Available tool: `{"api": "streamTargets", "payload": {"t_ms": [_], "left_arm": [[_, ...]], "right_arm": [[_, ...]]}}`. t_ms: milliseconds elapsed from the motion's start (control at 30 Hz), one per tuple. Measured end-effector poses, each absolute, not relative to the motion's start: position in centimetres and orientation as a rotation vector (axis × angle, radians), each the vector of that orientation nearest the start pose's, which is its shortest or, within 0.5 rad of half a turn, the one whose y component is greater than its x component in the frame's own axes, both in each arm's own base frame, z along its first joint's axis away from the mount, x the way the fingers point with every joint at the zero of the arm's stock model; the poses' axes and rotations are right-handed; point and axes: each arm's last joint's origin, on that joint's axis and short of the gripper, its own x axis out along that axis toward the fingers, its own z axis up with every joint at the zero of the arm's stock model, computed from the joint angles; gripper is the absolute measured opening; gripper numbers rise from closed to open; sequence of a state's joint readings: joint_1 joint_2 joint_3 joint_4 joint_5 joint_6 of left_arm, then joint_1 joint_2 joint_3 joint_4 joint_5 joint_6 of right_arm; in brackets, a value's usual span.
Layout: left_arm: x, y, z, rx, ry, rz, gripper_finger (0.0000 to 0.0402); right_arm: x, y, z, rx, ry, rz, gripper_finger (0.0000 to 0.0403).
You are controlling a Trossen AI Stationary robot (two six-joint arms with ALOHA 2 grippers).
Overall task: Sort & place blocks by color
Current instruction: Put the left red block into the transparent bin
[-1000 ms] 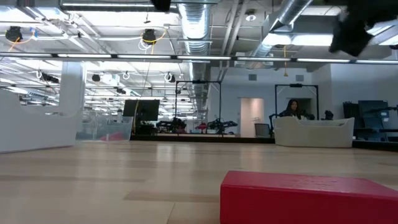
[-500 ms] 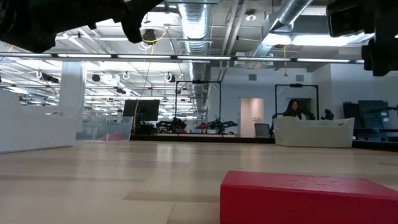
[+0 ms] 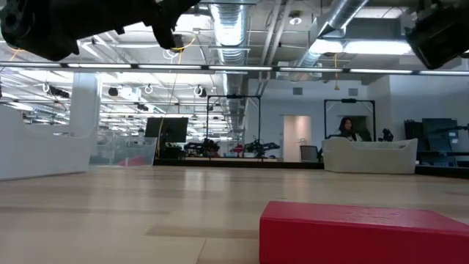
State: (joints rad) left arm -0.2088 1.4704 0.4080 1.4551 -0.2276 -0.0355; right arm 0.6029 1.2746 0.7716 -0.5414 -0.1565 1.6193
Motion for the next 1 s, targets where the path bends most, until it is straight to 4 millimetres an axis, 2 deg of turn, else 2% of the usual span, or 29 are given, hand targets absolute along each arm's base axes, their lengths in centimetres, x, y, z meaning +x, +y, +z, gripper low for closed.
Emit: {"api": "streamTargets", "payload": {"t_ms": [100,267,467,733,1000], "left_arm": [[25.1,-4.7,21.4,-0.123,-0.335,-0.004,0.0169],[25.3,-4.8,20.8,-0.16,-0.275,-0.026,0.0169],[25.2,-6.0,20.4,-0.227,-0.223,-0.109,0.0169],[24.7,-7.4,20.5,-0.245,-0.236,-0.095,0.0169],[24.7,-7.6,20.5,-0.249,-0.234,-0.102,0.0169]], "right_arm": [[19.5,15.3,20.9,1.234,1.308,-0.363,0.026],[19.8,17.3,20.5,1.246,1.36,-0.458,0.026],[18.9,19.1,19.6,1.321,1.397,-0.602,0.026],[17.2,20.3,19.4,1.325,1.33,-0.676,0.026],[16.1,20.7,19.3,1.313,1.26,-0.737,0.026]]}}
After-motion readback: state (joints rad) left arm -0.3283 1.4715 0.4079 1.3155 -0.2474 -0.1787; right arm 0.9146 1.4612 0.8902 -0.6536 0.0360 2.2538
